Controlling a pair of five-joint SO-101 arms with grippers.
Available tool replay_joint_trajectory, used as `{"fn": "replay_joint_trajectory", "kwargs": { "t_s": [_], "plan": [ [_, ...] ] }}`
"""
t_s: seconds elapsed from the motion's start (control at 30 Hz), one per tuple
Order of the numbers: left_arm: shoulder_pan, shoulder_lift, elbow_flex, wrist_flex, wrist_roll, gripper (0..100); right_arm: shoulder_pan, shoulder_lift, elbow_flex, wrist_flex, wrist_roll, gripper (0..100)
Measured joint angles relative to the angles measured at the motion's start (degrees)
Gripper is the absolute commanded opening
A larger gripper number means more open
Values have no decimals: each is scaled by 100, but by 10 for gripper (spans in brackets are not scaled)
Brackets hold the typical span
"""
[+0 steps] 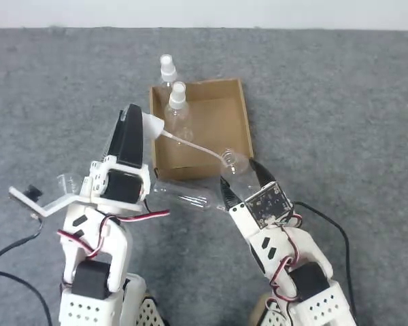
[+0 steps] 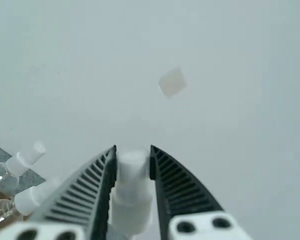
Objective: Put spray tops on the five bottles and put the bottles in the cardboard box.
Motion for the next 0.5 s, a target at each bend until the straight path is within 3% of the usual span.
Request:
{"fn": "replay_joint_trajectory", "kwargs": {
  "t_s": [0.5],
  "plan": [
    [-9,-35,123,0,-62,12,9,0,0,0,0,76]
  ]
}}
